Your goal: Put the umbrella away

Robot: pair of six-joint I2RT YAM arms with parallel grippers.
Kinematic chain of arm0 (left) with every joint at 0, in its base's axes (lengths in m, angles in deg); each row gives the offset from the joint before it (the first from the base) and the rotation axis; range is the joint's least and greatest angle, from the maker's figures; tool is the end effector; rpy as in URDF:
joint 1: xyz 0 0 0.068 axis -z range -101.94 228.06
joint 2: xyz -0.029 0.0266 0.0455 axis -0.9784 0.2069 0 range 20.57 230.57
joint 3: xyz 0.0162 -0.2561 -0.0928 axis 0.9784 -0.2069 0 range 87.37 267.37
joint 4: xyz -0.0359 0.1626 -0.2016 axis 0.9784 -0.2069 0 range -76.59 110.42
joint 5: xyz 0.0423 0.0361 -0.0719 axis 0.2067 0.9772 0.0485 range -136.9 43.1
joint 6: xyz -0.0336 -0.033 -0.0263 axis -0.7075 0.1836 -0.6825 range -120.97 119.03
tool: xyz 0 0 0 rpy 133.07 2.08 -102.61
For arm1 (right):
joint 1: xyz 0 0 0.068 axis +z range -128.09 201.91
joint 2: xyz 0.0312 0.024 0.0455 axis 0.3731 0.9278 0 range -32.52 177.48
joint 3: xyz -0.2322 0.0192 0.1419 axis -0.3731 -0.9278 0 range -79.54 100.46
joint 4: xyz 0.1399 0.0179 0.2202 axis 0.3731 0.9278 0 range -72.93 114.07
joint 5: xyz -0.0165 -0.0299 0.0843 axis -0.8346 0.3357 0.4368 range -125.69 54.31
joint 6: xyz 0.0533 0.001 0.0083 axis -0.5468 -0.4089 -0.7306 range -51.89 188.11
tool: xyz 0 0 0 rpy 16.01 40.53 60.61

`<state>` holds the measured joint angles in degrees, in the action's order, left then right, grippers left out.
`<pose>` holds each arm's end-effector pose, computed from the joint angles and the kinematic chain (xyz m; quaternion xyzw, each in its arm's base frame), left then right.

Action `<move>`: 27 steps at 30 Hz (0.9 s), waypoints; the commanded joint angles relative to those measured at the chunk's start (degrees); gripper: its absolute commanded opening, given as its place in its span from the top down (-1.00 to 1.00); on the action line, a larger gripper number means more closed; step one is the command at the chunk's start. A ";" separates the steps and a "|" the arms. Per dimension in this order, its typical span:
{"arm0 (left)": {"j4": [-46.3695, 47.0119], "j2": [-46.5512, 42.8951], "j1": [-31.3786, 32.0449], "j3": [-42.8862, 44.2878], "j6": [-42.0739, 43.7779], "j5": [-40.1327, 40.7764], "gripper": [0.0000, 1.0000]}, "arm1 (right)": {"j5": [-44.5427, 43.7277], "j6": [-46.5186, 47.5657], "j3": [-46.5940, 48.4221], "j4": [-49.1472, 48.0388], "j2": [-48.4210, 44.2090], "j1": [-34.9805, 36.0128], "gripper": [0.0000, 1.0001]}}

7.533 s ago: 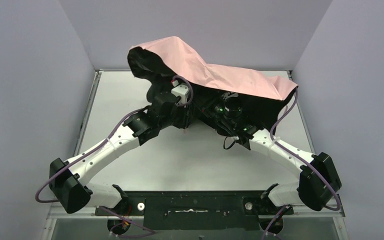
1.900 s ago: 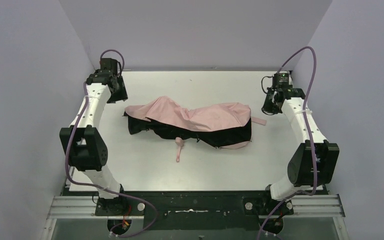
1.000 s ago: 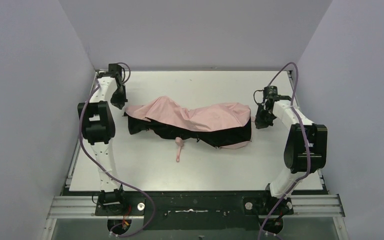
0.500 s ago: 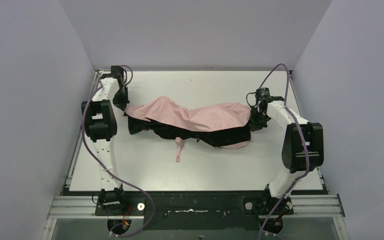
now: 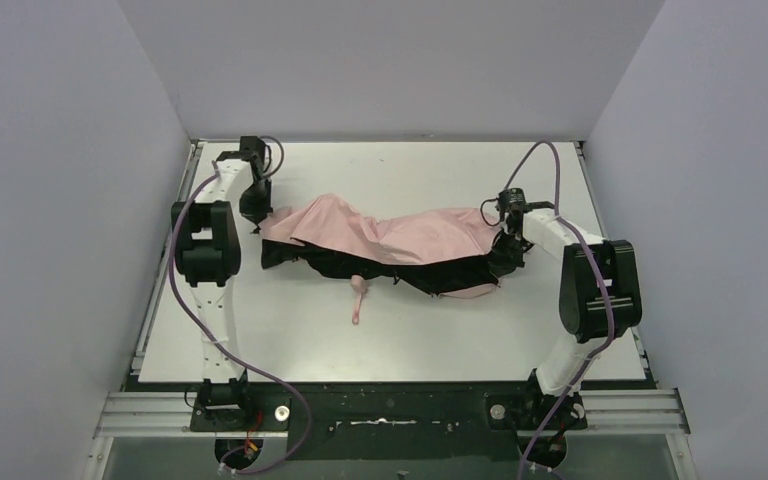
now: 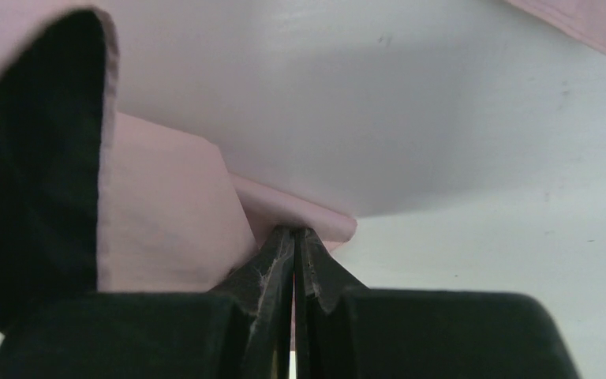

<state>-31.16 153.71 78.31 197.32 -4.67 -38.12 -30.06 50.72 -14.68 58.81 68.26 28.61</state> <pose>0.4782 0.0032 0.1595 -0.0399 0.9875 0.0713 0.1347 0.3238 0.0416 0.1708 0.0872 0.9892 0.0701 0.0949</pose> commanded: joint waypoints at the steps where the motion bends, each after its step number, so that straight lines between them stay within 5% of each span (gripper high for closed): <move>1: -1.60 -1.35 2.12 -3.89 -0.76 -5.77 1.00 | 2.08 -0.94 -0.76 -2.49 -0.40 1.49 1.00; 16: -3.08 -5.69 8.24 -11.59 -6.71 -13.90 1.00 | 3.95 -4.08 -1.86 -5.94 0.39 7.85 0.99; 27: 8.49 -9.50 18.16 -20.55 -17.72 -18.13 1.00 | 1.96 -9.19 0.15 -9.02 1.86 17.96 0.98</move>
<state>-29.36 144.07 92.45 180.91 -16.19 -51.06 -26.96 44.60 -16.34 52.91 69.52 42.66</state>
